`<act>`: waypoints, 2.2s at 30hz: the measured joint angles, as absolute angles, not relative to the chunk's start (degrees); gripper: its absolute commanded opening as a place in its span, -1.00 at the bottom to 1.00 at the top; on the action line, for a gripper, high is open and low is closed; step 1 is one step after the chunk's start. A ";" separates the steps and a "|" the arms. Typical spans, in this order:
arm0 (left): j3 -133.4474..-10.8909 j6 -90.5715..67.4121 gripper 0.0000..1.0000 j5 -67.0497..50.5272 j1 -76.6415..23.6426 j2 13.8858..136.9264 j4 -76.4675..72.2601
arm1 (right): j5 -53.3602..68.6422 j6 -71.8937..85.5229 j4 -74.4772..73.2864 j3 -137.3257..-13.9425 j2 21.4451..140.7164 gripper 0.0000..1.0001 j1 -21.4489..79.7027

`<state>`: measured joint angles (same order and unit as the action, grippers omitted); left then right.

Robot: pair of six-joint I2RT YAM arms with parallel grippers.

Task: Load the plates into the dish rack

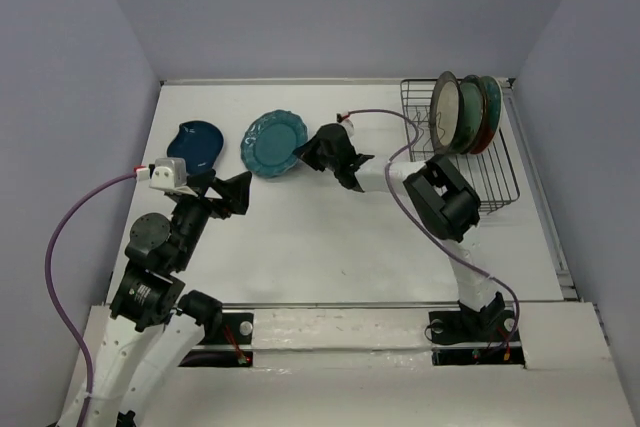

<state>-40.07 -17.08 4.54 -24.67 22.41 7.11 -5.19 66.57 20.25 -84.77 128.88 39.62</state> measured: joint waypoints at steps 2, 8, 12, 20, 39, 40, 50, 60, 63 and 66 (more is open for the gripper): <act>-40.07 -17.08 0.98 4.54 -24.67 22.41 7.11 | -8.23 60.71 16.45 -83.96 124.95 -0.86 41.15; -40.07 -17.08 0.98 4.51 -24.67 22.41 7.11 | -14.46 42.26 7.86 -79.88 111.44 -0.87 43.40; -40.07 -17.08 0.98 4.51 -24.67 22.37 7.11 | -19.64 30.68 4.27 -79.61 101.82 -0.86 43.35; -40.07 -17.08 0.98 4.27 -24.67 22.35 7.11 | -30.65 8.43 4.08 -79.77 85.67 -0.87 37.93; -40.07 -17.08 0.98 3.64 -24.67 22.26 7.11 | -48.21 -23.24 1.28 -83.88 90.43 -0.86 26.96; -40.07 -17.08 0.98 3.62 -24.67 22.26 7.14 | -48.16 -23.64 1.28 -83.94 91.48 -0.86 26.70; -40.07 -17.08 0.98 3.62 -24.67 21.82 7.09 | -47.92 -25.30 0.14 -83.94 96.14 -0.86 23.16; -40.07 -17.08 0.98 3.51 -24.67 21.80 7.14 | -45.71 -18.90 -0.99 -80.29 96.14 -0.86 20.56; -40.07 -17.08 0.98 3.51 -24.67 21.80 7.11 | -44.27 -15.66 -2.46 -78.59 96.14 -0.86 19.92; -40.07 -17.08 0.98 3.49 -24.67 21.80 7.11 | -43.20 -12.99 -3.33 -76.99 96.14 -0.87 19.84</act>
<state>-40.07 -17.08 3.49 -24.67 21.80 7.11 -43.20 -12.99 -3.33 -76.99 96.14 19.84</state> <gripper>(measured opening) 0.990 0.130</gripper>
